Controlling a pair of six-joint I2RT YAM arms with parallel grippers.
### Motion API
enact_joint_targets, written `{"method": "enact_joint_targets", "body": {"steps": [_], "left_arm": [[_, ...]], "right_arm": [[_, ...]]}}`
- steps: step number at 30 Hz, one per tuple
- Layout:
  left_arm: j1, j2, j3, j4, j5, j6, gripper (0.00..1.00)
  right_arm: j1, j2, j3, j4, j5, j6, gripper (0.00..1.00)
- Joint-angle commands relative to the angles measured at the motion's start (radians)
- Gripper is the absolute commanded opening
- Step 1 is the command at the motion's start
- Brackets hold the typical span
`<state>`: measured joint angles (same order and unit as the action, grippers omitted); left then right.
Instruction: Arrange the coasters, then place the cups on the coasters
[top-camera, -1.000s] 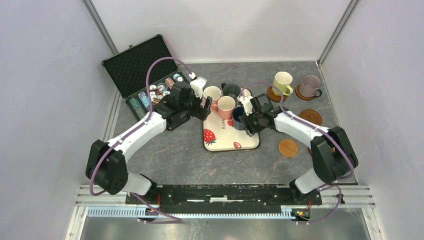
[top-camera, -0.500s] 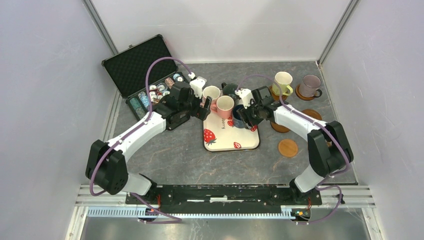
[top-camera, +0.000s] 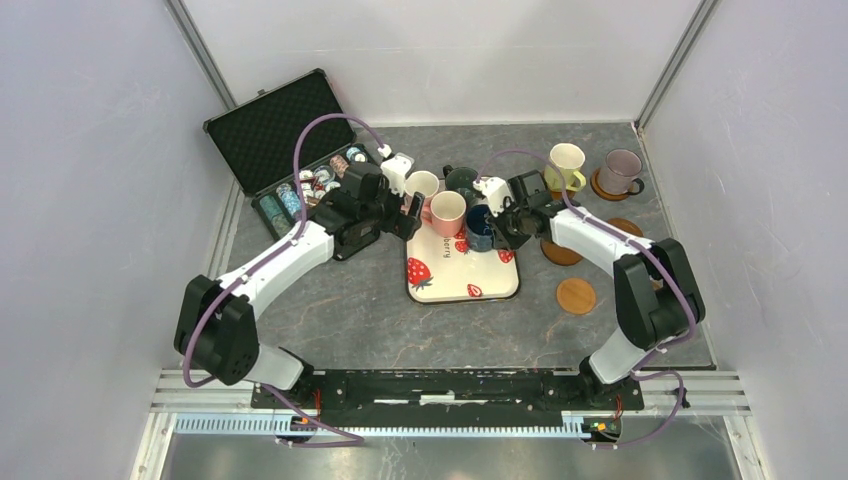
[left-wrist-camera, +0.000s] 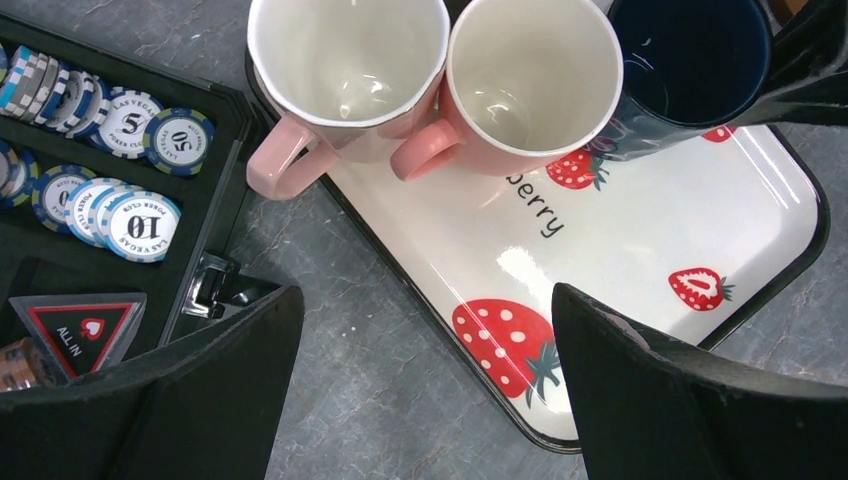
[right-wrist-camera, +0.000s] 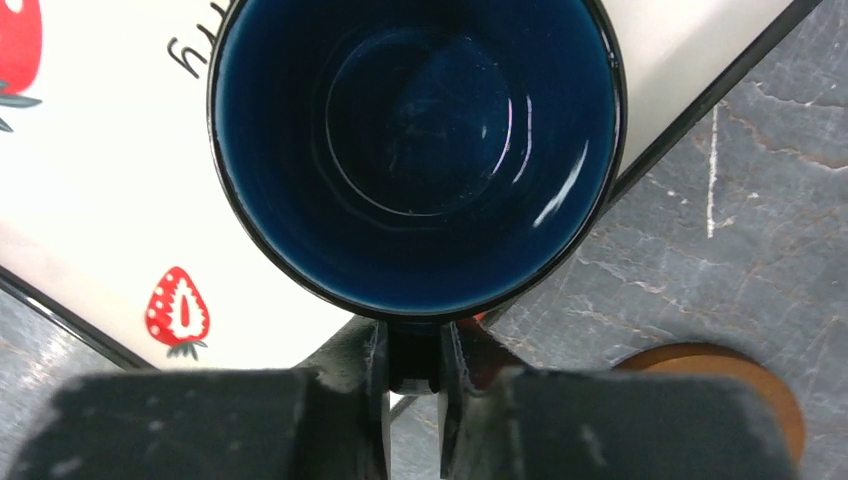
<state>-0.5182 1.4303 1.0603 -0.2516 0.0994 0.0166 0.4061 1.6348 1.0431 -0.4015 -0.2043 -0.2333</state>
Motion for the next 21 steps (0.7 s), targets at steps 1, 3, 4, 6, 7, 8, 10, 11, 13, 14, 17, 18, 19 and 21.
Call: {"method": "enact_joint_targets", "body": {"steps": [1,3,4,6,7,8,10,11,13,14,17,18,19,21], "left_arm": [[0.006,0.016,0.049,0.039,0.033,-0.018,1.00],[0.006,0.022,0.052,0.043,0.046,-0.018,1.00],[0.006,0.025,0.053,0.045,0.053,-0.018,1.00],[0.005,0.029,0.056,0.049,0.066,-0.018,1.00],[0.006,0.031,0.056,0.051,0.072,-0.018,1.00],[0.005,0.034,0.059,0.052,0.076,-0.018,1.00],[0.006,0.039,0.067,0.049,0.082,0.015,1.00],[0.006,0.045,0.075,0.042,0.086,0.023,1.00],[0.006,0.060,0.104,0.014,0.101,0.040,1.00],[0.006,0.067,0.116,0.005,0.109,0.044,1.00],[0.005,0.081,0.141,-0.005,0.138,0.056,1.00],[0.006,0.084,0.145,-0.004,0.153,0.061,1.00],[0.006,0.089,0.150,-0.005,0.163,0.064,1.00],[0.006,0.101,0.165,-0.019,0.184,0.060,1.00]], "right_arm": [[-0.051,-0.052,0.017,-0.031,-0.077,-0.082,0.00],[-0.084,-0.087,0.025,-0.065,-0.145,-0.144,0.00],[-0.099,-0.112,0.026,-0.079,-0.179,-0.172,0.00],[-0.141,-0.163,0.024,-0.089,-0.246,-0.227,0.00],[-0.166,-0.184,0.024,-0.093,-0.266,-0.254,0.00],[-0.185,-0.206,0.030,-0.103,-0.287,-0.280,0.00],[-0.239,-0.227,0.050,-0.148,-0.343,-0.353,0.00],[-0.267,-0.230,0.064,-0.186,-0.381,-0.394,0.00],[-0.344,-0.230,0.089,-0.279,-0.443,-0.487,0.00],[-0.391,-0.233,0.098,-0.318,-0.469,-0.549,0.00],[-0.516,-0.232,0.137,-0.449,-0.477,-0.716,0.00],[-0.553,-0.232,0.153,-0.489,-0.477,-0.765,0.00],[-0.601,-0.227,0.162,-0.518,-0.477,-0.798,0.00],[-0.698,-0.210,0.191,-0.594,-0.481,-0.883,0.00]]}}
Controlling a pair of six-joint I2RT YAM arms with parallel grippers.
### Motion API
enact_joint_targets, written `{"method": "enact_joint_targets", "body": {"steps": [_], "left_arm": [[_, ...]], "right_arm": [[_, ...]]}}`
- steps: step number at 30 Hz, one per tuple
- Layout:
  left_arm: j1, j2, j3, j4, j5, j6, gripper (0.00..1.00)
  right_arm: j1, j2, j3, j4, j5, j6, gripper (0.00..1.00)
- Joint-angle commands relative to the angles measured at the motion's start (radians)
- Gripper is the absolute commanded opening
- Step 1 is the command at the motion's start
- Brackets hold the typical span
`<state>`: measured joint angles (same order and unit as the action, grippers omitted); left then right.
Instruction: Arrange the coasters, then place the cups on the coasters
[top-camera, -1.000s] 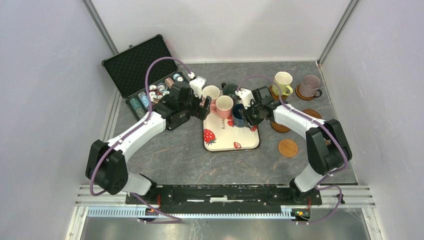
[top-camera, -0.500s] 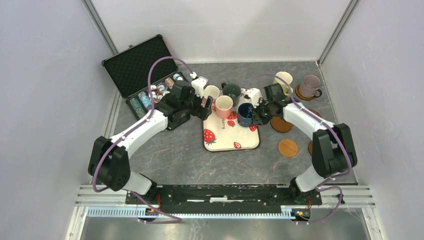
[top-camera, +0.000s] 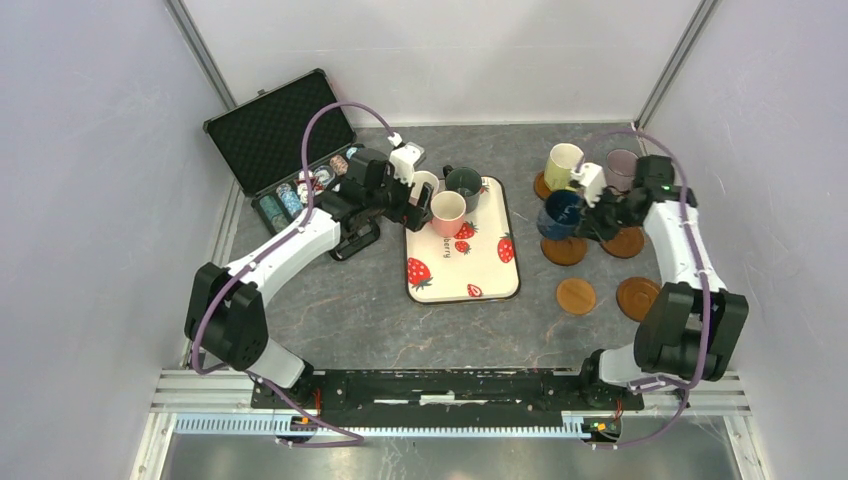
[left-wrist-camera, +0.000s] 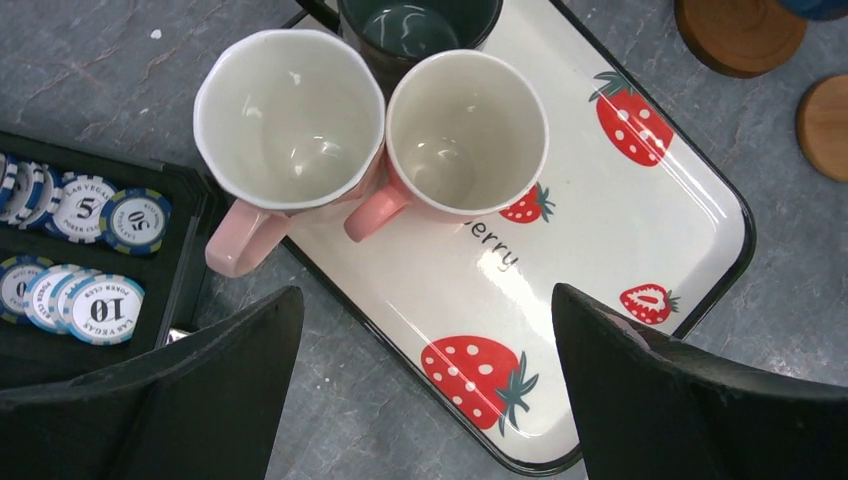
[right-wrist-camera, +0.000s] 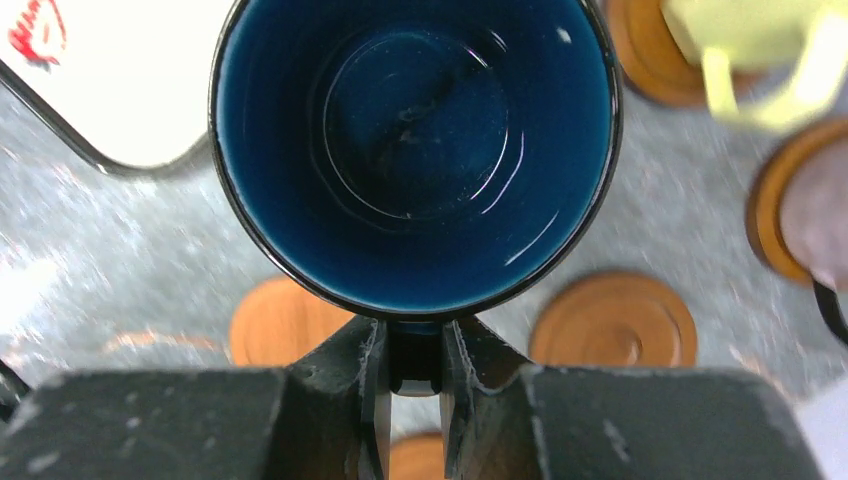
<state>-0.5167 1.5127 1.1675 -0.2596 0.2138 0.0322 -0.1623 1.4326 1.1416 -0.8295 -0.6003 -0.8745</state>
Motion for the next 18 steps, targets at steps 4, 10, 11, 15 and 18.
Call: {"method": "enact_joint_targets", "body": {"steps": [4,10,11,15,18], "left_arm": [[0.004,0.050,0.099,-0.072,0.108,0.038,1.00],[0.004,0.068,0.130,-0.088,0.118,0.065,1.00],[0.004,0.071,0.134,-0.089,0.117,0.066,1.00],[0.005,0.076,0.149,-0.108,0.111,0.067,1.00],[0.006,0.075,0.156,-0.128,0.113,0.080,1.00]], "right_arm": [[-0.306,0.059,0.143,-0.232,-0.088,-0.385,0.00],[-0.434,0.198,0.218,-0.160,-0.086,-0.407,0.00],[-0.437,0.214,0.229,-0.135,-0.078,-0.397,0.00],[-0.439,0.267,0.250,-0.057,-0.051,-0.371,0.00],[-0.444,0.302,0.259,-0.045,-0.019,-0.385,0.00]]}}
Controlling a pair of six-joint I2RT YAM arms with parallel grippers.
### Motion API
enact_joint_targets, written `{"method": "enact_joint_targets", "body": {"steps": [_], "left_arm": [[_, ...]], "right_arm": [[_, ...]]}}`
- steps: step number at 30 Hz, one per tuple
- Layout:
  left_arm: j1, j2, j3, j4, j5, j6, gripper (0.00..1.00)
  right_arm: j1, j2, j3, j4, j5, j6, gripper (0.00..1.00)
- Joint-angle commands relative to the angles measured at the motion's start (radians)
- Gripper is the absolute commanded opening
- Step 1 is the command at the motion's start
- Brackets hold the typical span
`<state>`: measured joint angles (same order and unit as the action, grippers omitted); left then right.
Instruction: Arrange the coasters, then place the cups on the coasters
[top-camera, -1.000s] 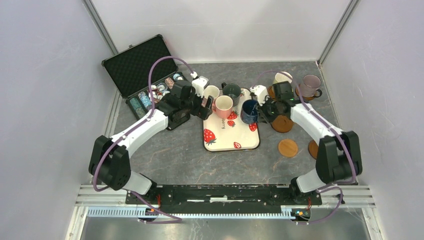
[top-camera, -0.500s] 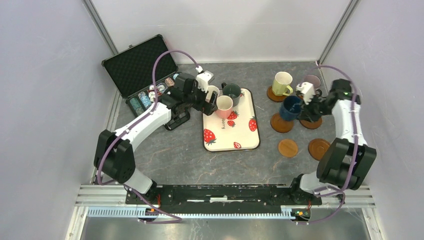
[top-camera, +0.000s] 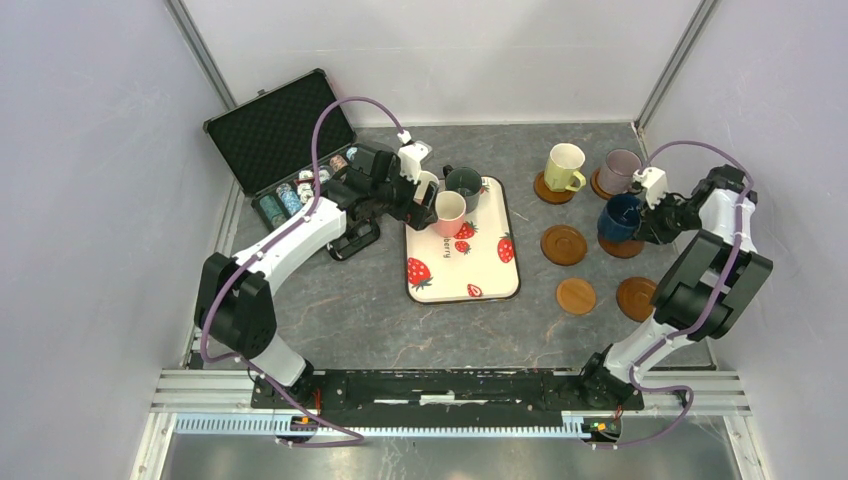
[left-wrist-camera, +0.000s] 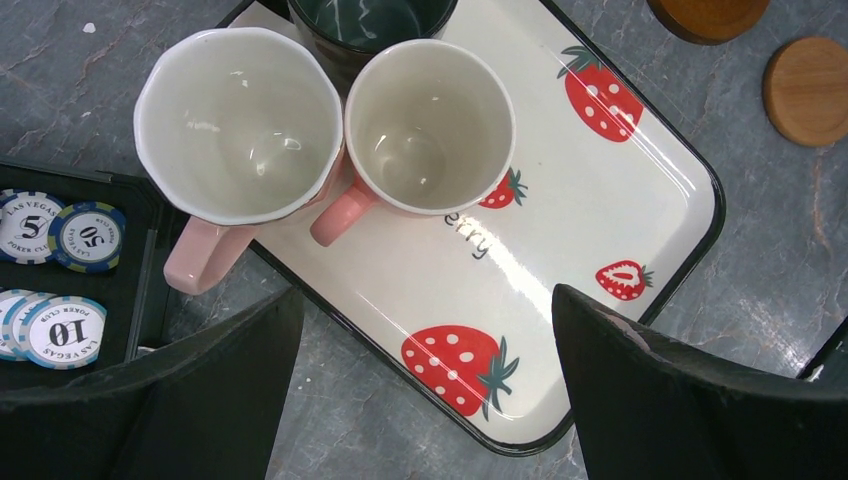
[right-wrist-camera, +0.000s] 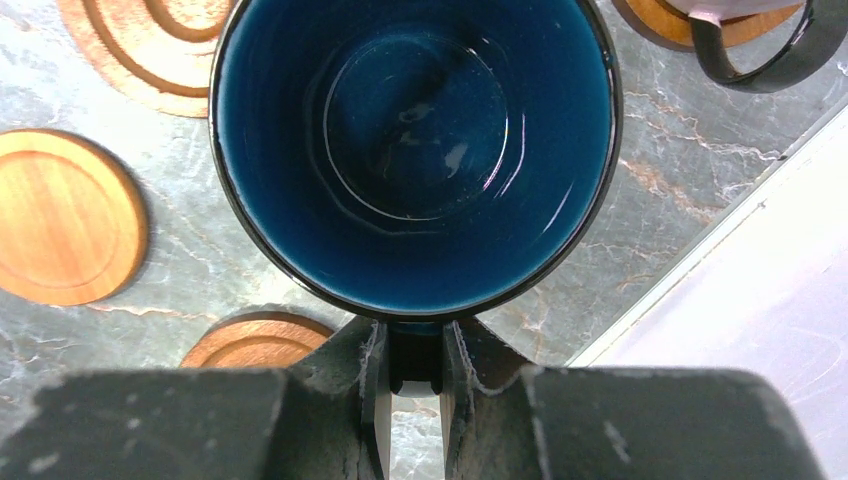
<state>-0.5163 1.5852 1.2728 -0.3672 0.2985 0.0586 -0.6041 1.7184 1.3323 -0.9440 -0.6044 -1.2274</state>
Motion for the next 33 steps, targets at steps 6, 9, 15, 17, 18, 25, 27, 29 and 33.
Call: {"method": "enact_joint_targets", "body": {"steps": [6,9,15,17,18,25,27,29,33], "left_arm": [[0.005,-0.007,0.050,-0.030,0.038,0.052,1.00],[0.005,-0.008,0.045,-0.030,0.039,0.046,1.00],[0.004,-0.018,0.035,-0.035,0.043,0.047,1.00],[0.006,-0.020,0.035,-0.036,0.043,0.048,1.00],[0.006,-0.020,0.034,-0.038,0.042,0.048,1.00],[0.006,-0.021,0.030,-0.045,0.035,0.052,1.00],[0.005,-0.022,0.030,-0.045,0.031,0.052,1.00],[0.006,-0.021,0.030,-0.045,0.031,0.053,1.00],[0.006,-0.021,0.030,-0.045,0.034,0.051,1.00]], "right_arm": [[-0.040,0.056,0.069,0.059,0.004,-0.058,0.00],[-0.046,0.049,0.042,0.077,0.001,-0.057,0.00],[-0.047,0.058,0.015,0.103,-0.012,-0.041,0.00],[-0.048,0.063,0.010,0.103,-0.015,-0.043,0.00],[-0.048,0.063,0.005,0.104,-0.015,-0.044,0.00],[-0.048,0.060,-0.031,0.106,-0.018,-0.064,0.00],[-0.048,0.056,-0.047,0.118,-0.007,-0.069,0.00],[-0.048,0.053,-0.058,0.127,-0.003,-0.066,0.00],[-0.047,0.056,-0.061,0.131,0.002,-0.062,0.07]]}}
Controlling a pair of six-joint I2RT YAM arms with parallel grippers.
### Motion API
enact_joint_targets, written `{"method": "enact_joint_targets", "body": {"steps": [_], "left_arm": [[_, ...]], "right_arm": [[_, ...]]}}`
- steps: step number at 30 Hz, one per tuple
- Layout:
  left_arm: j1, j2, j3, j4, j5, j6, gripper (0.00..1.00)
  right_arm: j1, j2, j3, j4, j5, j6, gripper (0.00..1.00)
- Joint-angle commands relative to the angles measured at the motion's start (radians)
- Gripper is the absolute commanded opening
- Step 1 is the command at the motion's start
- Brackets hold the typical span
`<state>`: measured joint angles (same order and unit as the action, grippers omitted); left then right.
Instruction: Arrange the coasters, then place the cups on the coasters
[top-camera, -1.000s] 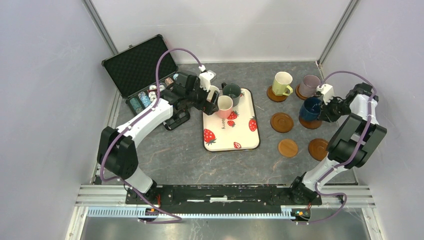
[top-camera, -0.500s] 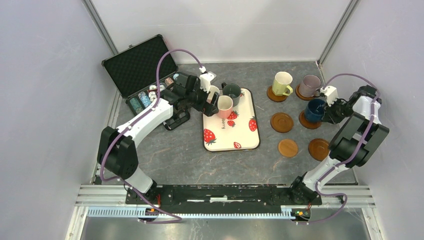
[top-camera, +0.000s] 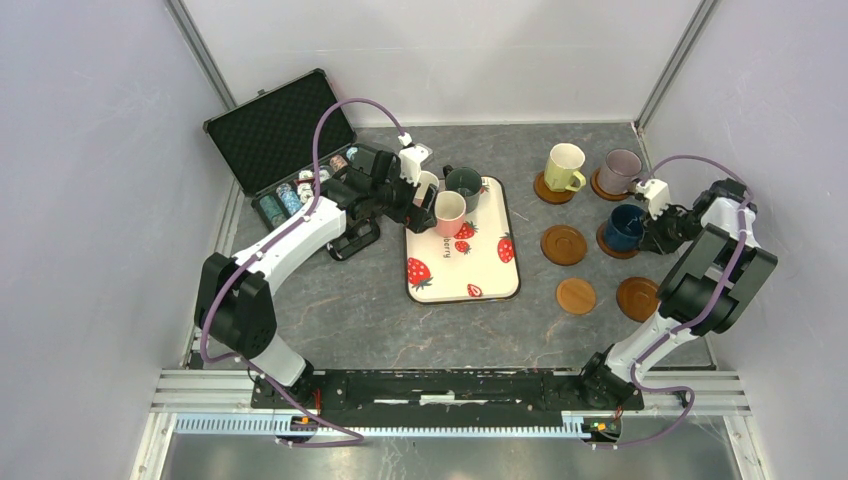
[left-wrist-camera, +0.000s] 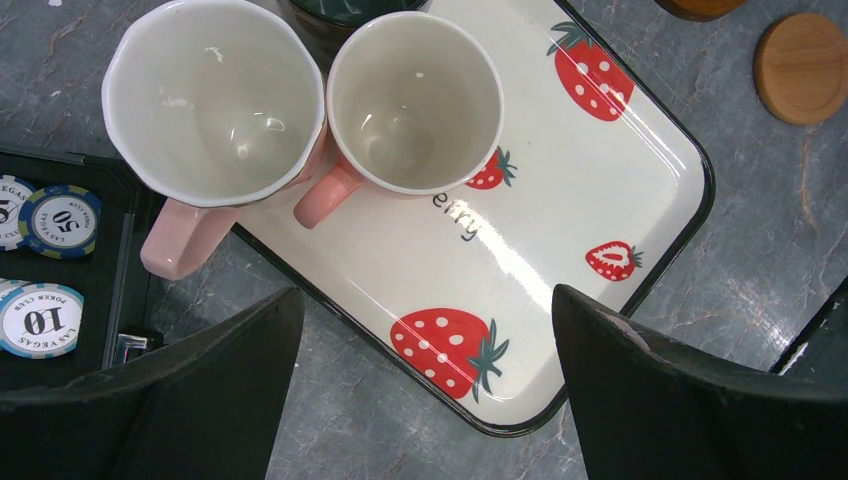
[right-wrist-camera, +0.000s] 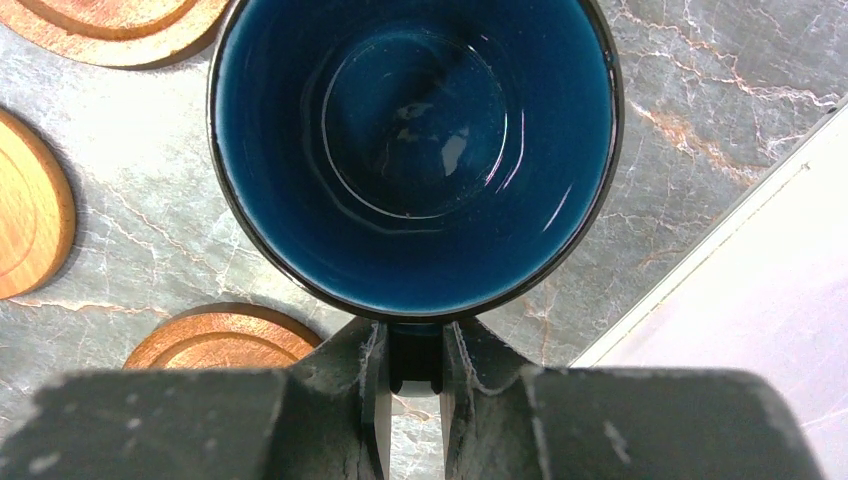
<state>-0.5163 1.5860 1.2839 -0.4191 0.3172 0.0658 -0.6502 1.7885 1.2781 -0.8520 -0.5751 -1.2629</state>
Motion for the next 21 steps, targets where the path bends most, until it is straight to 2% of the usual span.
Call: {"method": "enact_joint_targets", "body": {"steps": [1,6,9,13,17,21], "left_arm": [[0.006,-0.021,0.018,0.006,0.014,0.044,1.00],[0.005,-0.021,0.016,0.007,0.010,0.047,1.00],[0.005,-0.022,0.016,0.003,0.008,0.052,1.00],[0.007,-0.026,0.023,-0.012,0.000,0.075,1.00],[0.021,-0.021,0.064,-0.067,0.003,0.144,1.00],[0.056,0.020,0.145,-0.137,0.031,0.247,1.00]], "right_arm": [[-0.002,-0.012,-0.006,0.039,-0.024,-0.026,0.09],[-0.002,-0.015,0.002,0.032,-0.008,-0.029,0.21],[-0.002,-0.018,0.012,0.012,-0.004,-0.037,0.31],[-0.013,-0.032,0.034,-0.009,0.001,-0.042,0.50],[-0.024,-0.044,0.090,-0.058,0.013,-0.051,0.64],[-0.025,-0.062,0.155,-0.086,-0.008,-0.025,0.86]]}}
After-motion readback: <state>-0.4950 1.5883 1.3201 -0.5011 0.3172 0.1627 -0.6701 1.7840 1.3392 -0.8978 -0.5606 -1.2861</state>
